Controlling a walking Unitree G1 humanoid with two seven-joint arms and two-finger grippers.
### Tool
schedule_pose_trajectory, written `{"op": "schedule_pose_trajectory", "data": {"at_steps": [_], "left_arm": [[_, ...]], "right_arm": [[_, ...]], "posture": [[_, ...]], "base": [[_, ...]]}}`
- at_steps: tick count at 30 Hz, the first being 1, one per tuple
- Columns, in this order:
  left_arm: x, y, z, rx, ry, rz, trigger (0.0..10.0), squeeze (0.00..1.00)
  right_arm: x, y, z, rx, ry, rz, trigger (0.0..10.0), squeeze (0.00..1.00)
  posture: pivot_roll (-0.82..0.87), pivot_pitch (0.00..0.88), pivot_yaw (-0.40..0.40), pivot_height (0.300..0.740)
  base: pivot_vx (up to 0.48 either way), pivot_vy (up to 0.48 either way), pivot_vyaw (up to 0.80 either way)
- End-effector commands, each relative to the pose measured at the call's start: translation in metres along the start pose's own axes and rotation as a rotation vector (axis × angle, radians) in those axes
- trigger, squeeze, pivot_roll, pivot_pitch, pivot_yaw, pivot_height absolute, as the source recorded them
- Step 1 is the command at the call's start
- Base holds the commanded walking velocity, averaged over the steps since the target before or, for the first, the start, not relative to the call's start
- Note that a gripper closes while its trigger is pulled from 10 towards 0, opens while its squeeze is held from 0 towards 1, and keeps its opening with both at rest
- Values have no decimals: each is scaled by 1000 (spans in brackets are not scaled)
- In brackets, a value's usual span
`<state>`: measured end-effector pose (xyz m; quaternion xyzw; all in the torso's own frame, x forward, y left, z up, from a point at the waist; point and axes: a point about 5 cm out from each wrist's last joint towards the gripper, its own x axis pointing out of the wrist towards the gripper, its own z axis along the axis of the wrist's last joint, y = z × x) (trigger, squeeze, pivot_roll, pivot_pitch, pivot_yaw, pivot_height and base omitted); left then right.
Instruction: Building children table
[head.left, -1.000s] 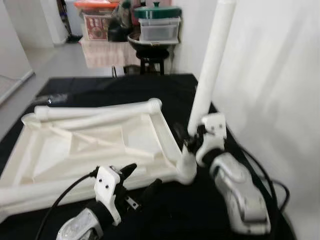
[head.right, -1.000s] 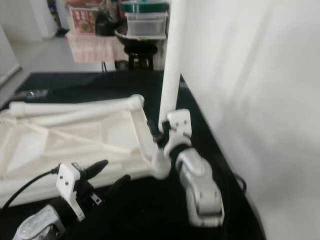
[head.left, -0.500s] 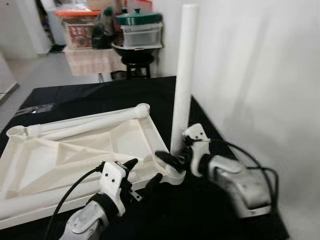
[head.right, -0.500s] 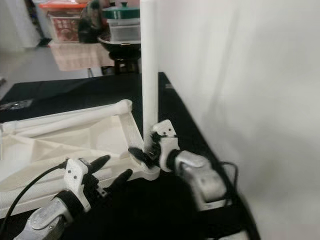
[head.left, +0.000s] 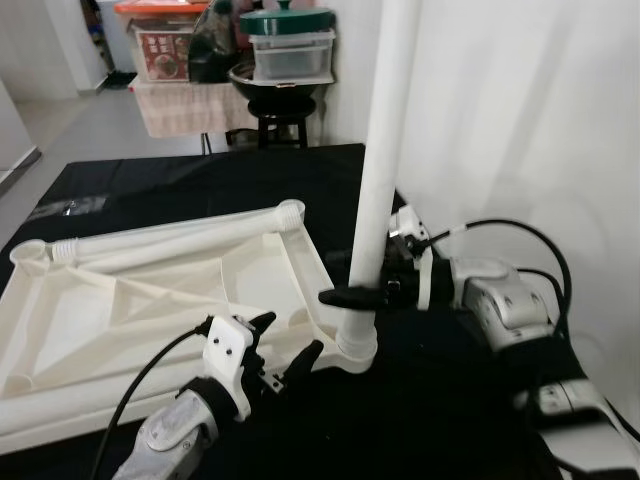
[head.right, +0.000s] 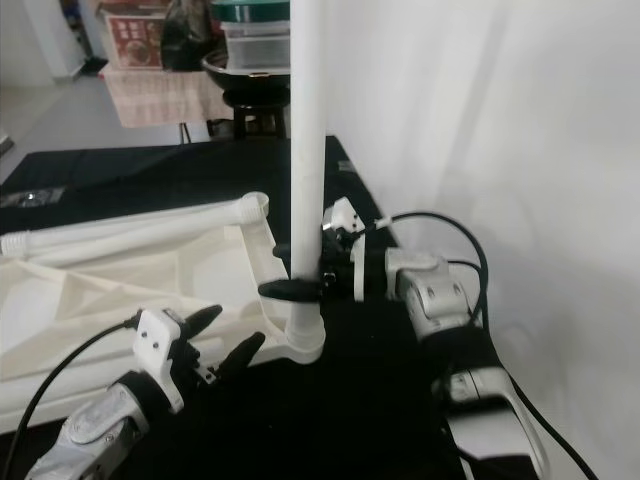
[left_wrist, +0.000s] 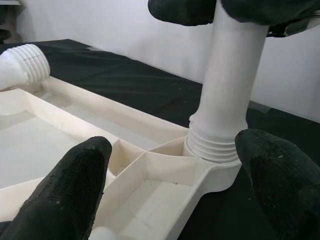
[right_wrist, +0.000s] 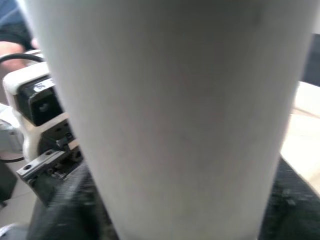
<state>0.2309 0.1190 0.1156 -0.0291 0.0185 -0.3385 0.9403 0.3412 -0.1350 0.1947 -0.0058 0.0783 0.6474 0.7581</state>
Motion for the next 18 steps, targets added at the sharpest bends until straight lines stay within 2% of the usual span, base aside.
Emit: {"op": "schedule_pose_trajectory", "data": {"at_steps": [1, 4, 9, 12, 15, 16, 17, 18], "left_arm": [[0, 1, -2, 8, 5, -3, 10000, 0], [1, 1, -2, 8, 1, -2, 10000, 0], [3, 3, -2, 10, -12, 23, 10000, 0], [4, 5, -2, 14, -16, 30, 10000, 0], [5, 6, -1, 16, -17, 32, 10000, 0], [5, 8, -1, 17, -17, 33, 10000, 0], [6, 11, -1, 22, -16, 36, 10000, 0], [6, 11, -1, 22, -16, 36, 10000, 0]], "right_arm": [[8, 1, 1, -8, 7, 55, 0, 0], [8, -2, -2, 1, 15, 84, 0, 0], [6, -7, -14, 5, 11, -18, 0, 0], [2, -4, -25, 15, -25, -100, 0, 0], [1, -2, -28, 22, -40, -131, 0, 0], [4, 0, -38, 32, -25, -261, 0, 0], [8, -4, -48, 50, -1, -602, 0, 0], [8, -4, -48, 50, -1, -602, 0, 0]], "posture": [[6, 0, -38, 740], [6, 0, -45, 740], [-3, 0, -46, 740], [-24, 0, -40, 740], [-28, 0, -39, 740], [-42, 0, -34, 740], [-54, 0, -26, 740], [-54, 0, -26, 740]], "base": [[0, 0, 0], [0, 0, 0], [0, 0, 0], [0, 0, 0], [0, 0, 0], [0, 0, 0], [0, 0, 0], [0, 0, 0]]}}
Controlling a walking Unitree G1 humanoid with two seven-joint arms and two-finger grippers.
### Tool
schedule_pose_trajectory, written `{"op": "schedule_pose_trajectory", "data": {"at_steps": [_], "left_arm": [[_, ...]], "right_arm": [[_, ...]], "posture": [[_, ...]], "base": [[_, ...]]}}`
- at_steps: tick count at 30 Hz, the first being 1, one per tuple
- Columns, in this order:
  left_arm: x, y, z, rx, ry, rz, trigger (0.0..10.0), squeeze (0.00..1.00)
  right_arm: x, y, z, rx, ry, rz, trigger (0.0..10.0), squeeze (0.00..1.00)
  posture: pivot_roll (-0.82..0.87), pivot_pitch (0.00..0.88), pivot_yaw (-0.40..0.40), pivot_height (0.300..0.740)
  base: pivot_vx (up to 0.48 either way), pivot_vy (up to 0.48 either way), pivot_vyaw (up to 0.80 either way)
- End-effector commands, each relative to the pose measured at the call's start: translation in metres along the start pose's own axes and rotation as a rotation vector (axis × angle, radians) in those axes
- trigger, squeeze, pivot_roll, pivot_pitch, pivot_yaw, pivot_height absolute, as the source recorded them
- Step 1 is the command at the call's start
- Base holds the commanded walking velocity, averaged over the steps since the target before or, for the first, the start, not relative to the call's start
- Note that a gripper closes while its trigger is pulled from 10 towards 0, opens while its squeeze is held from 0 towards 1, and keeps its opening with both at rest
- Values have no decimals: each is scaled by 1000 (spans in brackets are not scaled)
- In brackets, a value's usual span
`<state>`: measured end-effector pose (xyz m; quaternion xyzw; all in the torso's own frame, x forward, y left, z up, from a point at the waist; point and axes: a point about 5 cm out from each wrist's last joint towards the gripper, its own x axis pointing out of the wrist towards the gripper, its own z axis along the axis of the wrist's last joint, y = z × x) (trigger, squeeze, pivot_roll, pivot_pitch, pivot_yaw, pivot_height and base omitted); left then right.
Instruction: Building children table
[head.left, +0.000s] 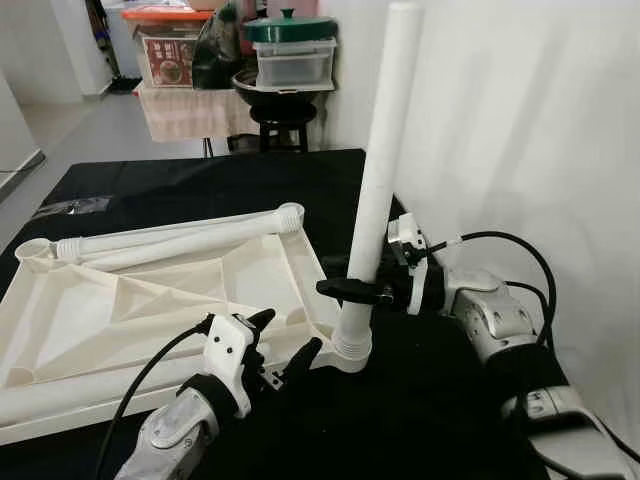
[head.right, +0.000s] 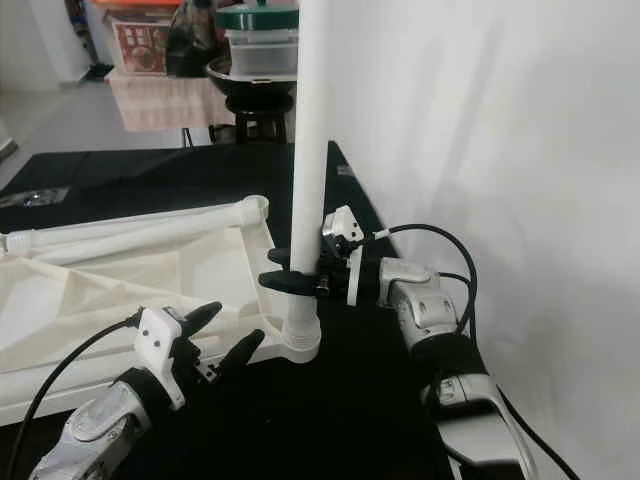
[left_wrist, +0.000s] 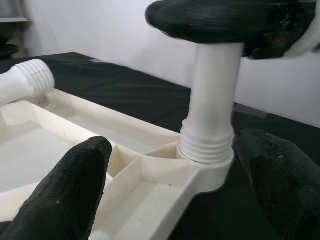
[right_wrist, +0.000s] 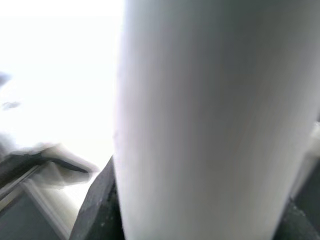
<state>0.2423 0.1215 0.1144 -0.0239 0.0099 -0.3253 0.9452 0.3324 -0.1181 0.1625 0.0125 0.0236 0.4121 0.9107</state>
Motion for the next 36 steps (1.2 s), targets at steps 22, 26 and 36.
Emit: {"op": "schedule_pose_trajectory", "data": {"at_steps": [22, 26, 36], "left_arm": [[13, 18, 5, 66, -5, 33, 10000, 0], [16, 14, 7, 57, 12, -69, 10000, 0], [7, 22, 28, 49, -35, -106, 10000, 0]], "right_arm": [[0, -1, 16, -53, 119, 129, 10000, 1000], [3, -8, 27, -82, 104, 420, 10000, 0], [5, -10, 34, 41, 144, 723, 0, 0]], "posture": [[-55, 0, -8, 740], [-35, 0, -11, 740], [2, 0, -3, 740]], "base": [[0, 0, 0], [0, 0, 0], [0, 0, 0]]}}
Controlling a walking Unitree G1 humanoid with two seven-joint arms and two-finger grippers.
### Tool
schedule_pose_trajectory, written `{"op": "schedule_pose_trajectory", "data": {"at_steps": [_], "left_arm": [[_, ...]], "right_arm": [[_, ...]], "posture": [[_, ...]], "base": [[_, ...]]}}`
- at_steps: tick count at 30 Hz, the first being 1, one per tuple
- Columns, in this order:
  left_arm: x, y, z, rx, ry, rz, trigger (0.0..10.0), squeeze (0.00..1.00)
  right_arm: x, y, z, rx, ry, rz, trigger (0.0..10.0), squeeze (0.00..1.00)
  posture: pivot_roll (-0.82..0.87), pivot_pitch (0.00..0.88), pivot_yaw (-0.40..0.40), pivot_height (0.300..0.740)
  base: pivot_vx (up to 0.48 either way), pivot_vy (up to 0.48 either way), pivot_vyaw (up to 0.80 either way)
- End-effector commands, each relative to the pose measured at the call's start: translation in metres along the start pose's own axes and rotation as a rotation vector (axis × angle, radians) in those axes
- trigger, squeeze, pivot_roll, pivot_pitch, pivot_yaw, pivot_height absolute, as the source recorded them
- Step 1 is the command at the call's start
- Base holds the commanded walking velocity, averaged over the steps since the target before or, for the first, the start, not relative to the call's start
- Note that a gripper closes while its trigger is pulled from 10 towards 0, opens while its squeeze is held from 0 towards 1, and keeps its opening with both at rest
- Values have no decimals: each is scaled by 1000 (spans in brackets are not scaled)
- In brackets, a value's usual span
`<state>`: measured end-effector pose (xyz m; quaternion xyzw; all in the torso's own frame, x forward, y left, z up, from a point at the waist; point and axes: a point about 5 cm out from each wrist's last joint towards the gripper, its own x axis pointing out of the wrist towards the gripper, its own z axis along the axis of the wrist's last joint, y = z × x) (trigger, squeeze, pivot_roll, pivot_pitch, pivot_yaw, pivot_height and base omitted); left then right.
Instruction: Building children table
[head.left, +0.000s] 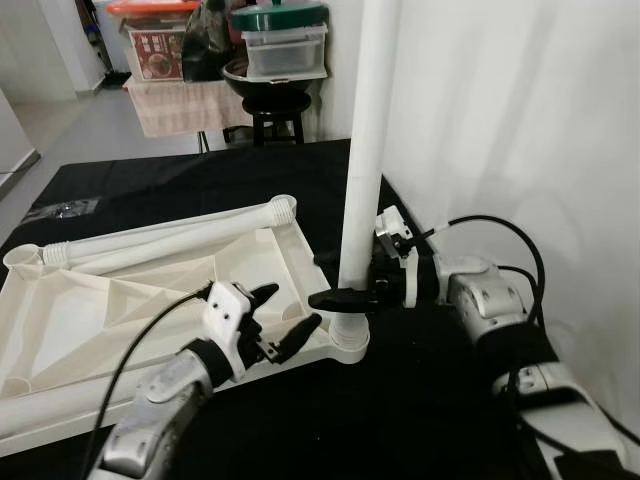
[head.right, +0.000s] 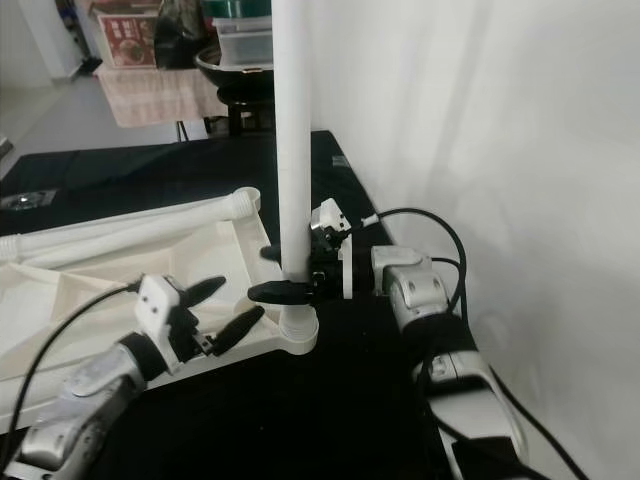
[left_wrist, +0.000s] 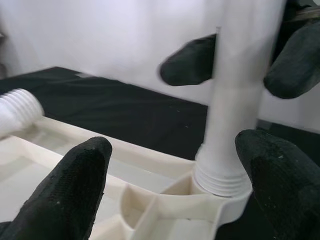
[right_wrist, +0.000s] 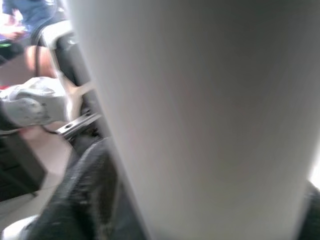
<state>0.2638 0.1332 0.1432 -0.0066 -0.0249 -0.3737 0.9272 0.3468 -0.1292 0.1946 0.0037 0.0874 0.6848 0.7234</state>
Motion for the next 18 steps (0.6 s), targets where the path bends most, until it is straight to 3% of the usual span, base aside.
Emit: {"op": "schedule_pose_trajectory", "data": {"at_steps": [1, 4, 6, 8, 9, 10, 12, 13, 14, 15, 16, 17, 18], "left_arm": [[-5, 2, -3, -21, 30, -14, 10000, 0], [-5, 2, -3, -21, 30, -14, 10000, 0], [-11, -15, -12, -64, 61, -102, 10000, 0], [-11, -15, -12, -64, 61, -102, 10000, 0], [-12, -26, -13, -106, 50, -137, 10000, 0], [-12, -26, -13, -106, 50, -137, 10000, 0], [-15, -40, -14, -185, 55, -215, 10000, 0], [-15, -40, -14, -185, 55, -215, 10000, 0], [-18, -44, -14, -207, 64, -244, 10000, 0], [-18, -44, -14, -207, 64, -244, 10000, 0], [-22, -47, -14, -218, 80, -269, 8000, 0], [-24, -48, -14, -222, 90, -282, 8000, 0], [-26, -48, -14, -220, 94, -277, 0, 0]], "right_arm": [[7, 3, 1, 11, 2, 77, 0, 0], [7, 3, 1, 11, 2, 77, 0, 0], [4, 0, -8, 14, 14, 46, 0, 0], [4, 0, -8, 14, 14, 46, 0, 0], [1, 0, -14, 9, 16, -13, 0, 0], [1, 0, -14, 9, 16, -13, 0, 0], [-3, -3, -31, 9, 36, -240, 0, 0], [-3, -3, -31, 9, 36, -240, 0, 0], [-2, -6, -42, 36, 55, -435, 0, 0], [-2, -6, -42, 36, 55, -435, 0, 0], [-4, -10, -53, 71, 54, -752, 0, 0], [-9, -10, -59, 102, 57, -971, 0, 0], [-11, -4, -64, 104, 50, -1109, 0, 0]], "posture": [[14, 0, -6, 740], [14, 0, -6, 740], [3, 0, -16, 740], [3, 0, -16, 740], [-19, 0, -19, 740], [-19, 0, -19, 740], [-36, 0, -32, 740], [-36, 0, -32, 740], [-40, 0, -34, 740], [-40, 0, -34, 740], [-41, 0, -29, 740], [-41, 0, -29, 740], [-41, 0, -17, 740]], "base": [[0, 0, 0], [0, 0, 0], [0, 0, 0], [0, 0, 0], [0, 0, 0], [0, 0, 0], [0, 0, 0], [0, 0, 0], [0, 0, 0], [0, 0, 0], [0, 0, 0], [0, 0, 0], [0, 0, 0]]}}
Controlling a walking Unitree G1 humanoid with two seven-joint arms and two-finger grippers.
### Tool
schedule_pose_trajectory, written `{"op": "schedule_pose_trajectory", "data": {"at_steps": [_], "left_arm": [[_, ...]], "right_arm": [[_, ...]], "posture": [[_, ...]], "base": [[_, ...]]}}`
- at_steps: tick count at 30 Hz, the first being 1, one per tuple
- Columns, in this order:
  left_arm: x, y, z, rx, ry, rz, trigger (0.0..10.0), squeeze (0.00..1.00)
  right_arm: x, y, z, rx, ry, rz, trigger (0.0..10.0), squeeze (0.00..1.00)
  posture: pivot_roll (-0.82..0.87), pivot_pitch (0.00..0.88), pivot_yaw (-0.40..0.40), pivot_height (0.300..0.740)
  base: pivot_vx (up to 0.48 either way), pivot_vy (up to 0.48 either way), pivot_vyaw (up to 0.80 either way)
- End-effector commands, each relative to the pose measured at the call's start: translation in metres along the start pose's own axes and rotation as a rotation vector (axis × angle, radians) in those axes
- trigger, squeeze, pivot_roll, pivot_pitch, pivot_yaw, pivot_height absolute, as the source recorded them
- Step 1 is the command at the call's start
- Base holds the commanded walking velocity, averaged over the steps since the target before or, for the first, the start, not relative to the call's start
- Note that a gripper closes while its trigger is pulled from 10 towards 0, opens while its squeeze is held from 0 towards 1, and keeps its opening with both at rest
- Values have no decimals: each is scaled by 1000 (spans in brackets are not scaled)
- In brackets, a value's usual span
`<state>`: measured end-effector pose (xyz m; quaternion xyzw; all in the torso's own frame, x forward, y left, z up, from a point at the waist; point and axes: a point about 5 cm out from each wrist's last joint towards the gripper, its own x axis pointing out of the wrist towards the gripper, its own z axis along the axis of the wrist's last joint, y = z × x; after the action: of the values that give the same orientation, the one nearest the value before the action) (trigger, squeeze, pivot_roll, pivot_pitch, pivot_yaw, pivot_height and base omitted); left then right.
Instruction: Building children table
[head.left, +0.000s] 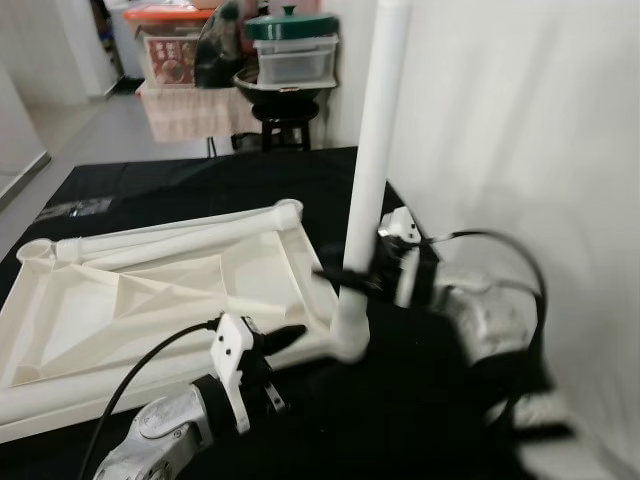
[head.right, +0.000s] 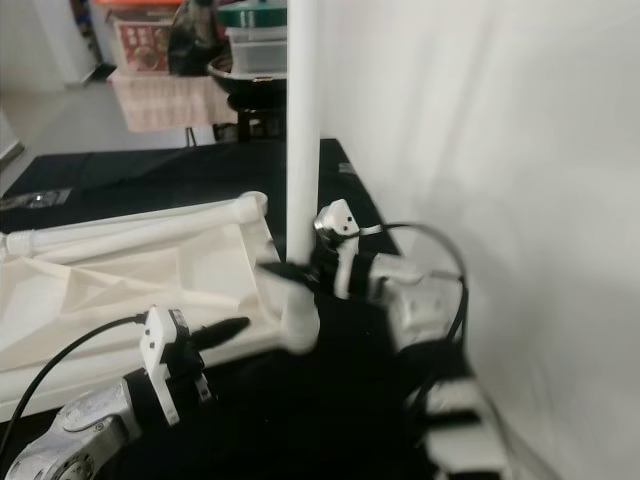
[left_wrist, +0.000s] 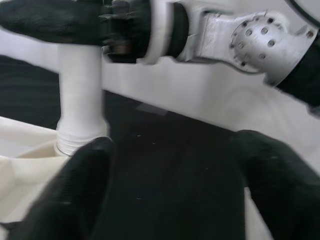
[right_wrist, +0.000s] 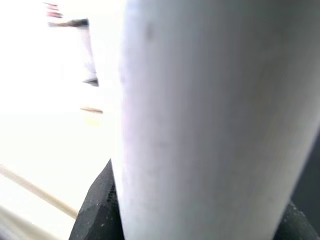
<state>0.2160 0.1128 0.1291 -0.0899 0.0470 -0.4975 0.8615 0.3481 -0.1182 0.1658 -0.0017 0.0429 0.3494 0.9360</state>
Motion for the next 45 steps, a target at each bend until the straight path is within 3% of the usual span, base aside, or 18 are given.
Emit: {"op": "schedule_pose_trajectory", "data": {"at_steps": [1, 3, 9, 10, 15, 16, 17, 20, 21, 24, 25, 27, 28, 34, 35, 43, 44, 45], "left_arm": [[-5, -1, -1, -7, 24, 0, 0, 0], [-7, 0, 0, -1, 18, 27, 0, 0], [-11, 3, 1, -6, 18, 38, 0, 0], [-11, 4, 1, -6, 16, 49, 0, 0], [-11, 6, 3, -1, 7, 87, 0, 0], [-11, 8, 4, 5, 9, 103, 0, 0], [-11, 8, 4, 5, 9, 103, 0, 0], [-12, 12, 5, 18, 17, 137, 0, 0], [-13, 14, 6, 29, 22, 156, 0, 0], [-14, 15, 6, 37, 24, 169, 0, 0], [-14, 16, 7, 41, 24, 175, 0, 0], [-14, 16, 7, 42, 22, 178, 0, 0], [-14, 15, 8, 41, 19, 179, 0, 0], [-15, 13, 8, 34, 15, 178, 0, 0], [-15, 12, 8, 34, 15, 177, 0, 0], [-14, 11, 8, 46, 19, 173, 0, 0], [-13, 12, 8, 46, 10, 185, 3176, 0], [-13, 12, 8, 46, 10, 185, 3176, 0]], "right_arm": [[-21, -19, -34, 32, 171, -315, 0, 0], [-28, -8, -32, -14, 146, -359, 0, 0], [-30, -6, -28, -64, 148, -337, 0, 0], [-29, -3, -29, -68, 169, -302, 10000, 0], [-24, 0, -25, -58, 178, -184, 10000, 0], [-22, 0, -21, -53, 166, -152, 10000, 1000], [-22, 0, -21, -53, 166, -152, 10000, 1000], [-20, 2, -2, -14, 101, 64, 10000, 1000], [-23, 2, 12, -50, 46, 227, 10000, 1000], [-30, -1, 22, -94, 21, 363, 10000, 1000], [-35, -6, 27, -109, 26, 450, 10000, 424], [-37, -12, 29, -111, 32, 498, 10000, 424], [-33, -18, 30, -116, 45, 504, 10000, 0], [-20, -22, 33, -104, 61, 554, 10000, 0], [-18, -21, 33, -91, 71, 579, 0, 0], [-21, -21, 34, -89, 91, 640, 0, 0], [-23, -20, 34, -89, 83, 637, 0, 0], [-23, -20, 34, -89, 83, 637, 0, 0]], "posture": [[-41, 0, -17, 740], [-49, 0, -9, 740], [-54, 0, -16, 740], [-55, 0, -15, 740], [-54, 0, -8, 740], [-51, 0, -7, 740], [-51, 0, -7, 740], [-49, 0, -1, 740], [-48, 0, 1, 740], [-46, 0, 0, 740], [-42, 0, -6, 740], [-41, 0, -7, 740], [-33, 0, -13, 740], [-21, 0, -22, 740], [-19, 0, -26, 740], [-41, 0, -28, 740], [-48, 0, -35, 740], [-48, 0, -35, 740]], "base": [[0, 0, 0], [0, 0, 0], [0, 0, 0], [0, 0, 0], [0, 0, 0], [0, 0, 0], [0, 0, 0], [0, 0, 0], [0, 0, 0], [0, 0, 0], [0, 0, 0], [0, 0, 0], [0, 0, 0], [0, 0, 0], [0, 0, 0], [0, 0, 0], [0, 0, 0], [0, 0, 0]]}}
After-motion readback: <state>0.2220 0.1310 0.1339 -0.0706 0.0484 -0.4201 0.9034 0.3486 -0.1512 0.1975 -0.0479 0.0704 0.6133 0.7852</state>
